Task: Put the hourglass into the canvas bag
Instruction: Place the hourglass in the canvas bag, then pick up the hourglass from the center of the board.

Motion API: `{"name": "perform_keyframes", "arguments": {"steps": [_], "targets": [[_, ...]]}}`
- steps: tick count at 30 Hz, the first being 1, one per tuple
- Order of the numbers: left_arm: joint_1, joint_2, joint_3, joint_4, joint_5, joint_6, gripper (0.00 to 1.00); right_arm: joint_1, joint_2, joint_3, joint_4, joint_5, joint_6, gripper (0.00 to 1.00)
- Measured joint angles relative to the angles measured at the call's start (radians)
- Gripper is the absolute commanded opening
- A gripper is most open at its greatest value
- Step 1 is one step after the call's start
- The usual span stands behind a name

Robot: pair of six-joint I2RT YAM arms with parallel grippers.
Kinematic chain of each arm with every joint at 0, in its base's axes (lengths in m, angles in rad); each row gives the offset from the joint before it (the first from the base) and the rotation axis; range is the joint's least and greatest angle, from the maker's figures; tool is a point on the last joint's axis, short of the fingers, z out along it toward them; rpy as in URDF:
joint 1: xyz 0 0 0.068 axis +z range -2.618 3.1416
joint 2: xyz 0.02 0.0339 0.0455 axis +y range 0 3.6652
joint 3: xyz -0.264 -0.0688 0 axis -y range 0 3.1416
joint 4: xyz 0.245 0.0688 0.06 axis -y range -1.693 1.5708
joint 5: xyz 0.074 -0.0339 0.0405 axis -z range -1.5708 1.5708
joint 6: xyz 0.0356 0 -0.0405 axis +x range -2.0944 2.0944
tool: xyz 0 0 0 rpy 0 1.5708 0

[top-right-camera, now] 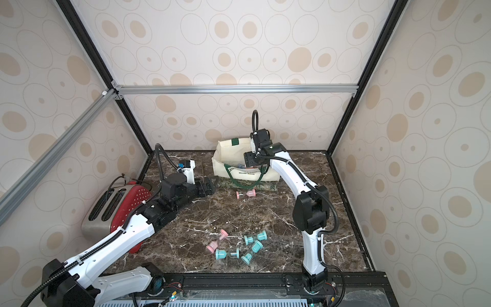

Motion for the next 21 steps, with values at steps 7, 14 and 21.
{"name": "perform_keyframes", "arguments": {"steps": [7, 14, 21], "targets": [[0.000, -0.045, 0.000, -0.007, -0.008, 0.009, 0.97, 0.028, -0.181, -0.136, 0.008, -0.026, 0.006, 0.83], [0.000, -0.092, -0.001, -0.042, -0.016, 0.026, 0.97, 0.093, -0.406, -0.365, 0.045, -0.027, 0.011, 0.87], [0.000, -0.140, -0.012, -0.106, -0.026, 0.037, 0.97, 0.261, -0.525, -0.519, 0.065, -0.008, -0.035, 0.88]]}}
